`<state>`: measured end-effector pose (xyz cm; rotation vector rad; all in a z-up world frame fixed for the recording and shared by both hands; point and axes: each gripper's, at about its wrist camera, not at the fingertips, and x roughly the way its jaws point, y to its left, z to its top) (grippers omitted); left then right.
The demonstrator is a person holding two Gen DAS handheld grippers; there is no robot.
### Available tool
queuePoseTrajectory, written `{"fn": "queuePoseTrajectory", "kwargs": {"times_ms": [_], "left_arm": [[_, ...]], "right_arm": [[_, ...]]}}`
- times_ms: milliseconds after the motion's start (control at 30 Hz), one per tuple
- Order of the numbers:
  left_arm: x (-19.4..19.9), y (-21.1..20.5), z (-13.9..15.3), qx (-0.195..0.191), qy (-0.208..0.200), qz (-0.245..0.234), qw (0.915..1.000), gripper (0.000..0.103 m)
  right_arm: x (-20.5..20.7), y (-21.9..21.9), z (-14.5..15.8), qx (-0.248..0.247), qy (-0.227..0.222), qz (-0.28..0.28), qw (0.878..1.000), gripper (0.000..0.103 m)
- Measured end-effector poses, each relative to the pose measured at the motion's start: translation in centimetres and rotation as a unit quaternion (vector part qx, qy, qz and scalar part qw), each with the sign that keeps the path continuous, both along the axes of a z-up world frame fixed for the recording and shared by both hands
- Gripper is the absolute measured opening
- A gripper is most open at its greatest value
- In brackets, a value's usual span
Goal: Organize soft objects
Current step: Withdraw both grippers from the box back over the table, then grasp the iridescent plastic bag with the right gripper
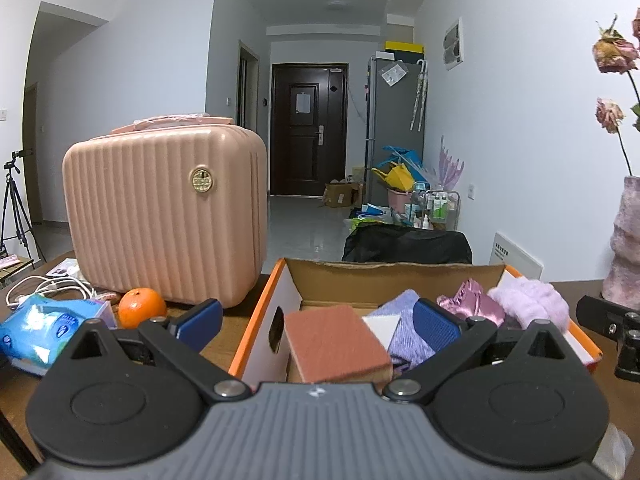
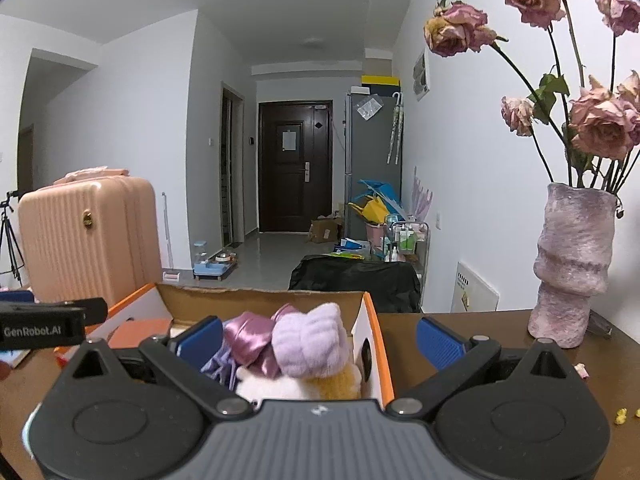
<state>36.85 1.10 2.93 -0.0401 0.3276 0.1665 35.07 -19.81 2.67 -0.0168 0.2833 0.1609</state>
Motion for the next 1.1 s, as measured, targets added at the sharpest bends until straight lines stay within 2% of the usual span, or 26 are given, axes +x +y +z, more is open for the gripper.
{"fn": "queuePoseTrajectory", "kwargs": {"times_ms": [600,1100], "left_arm": [[-7.7,1.1,-1.3,0.006,0.025,-0.043,0.9988,0.103],[-13.1,1.9,-3.0,0.020,0.051,-0.067,0.9962,0.103]], "right_arm": [[-7.9,-0.6,-2.0,-0.031,0.023,0.032,0.999,0.103],[-12.6,-1.7,-3.7,-0.045,0.058,0.030,0.997,0.103]]}}
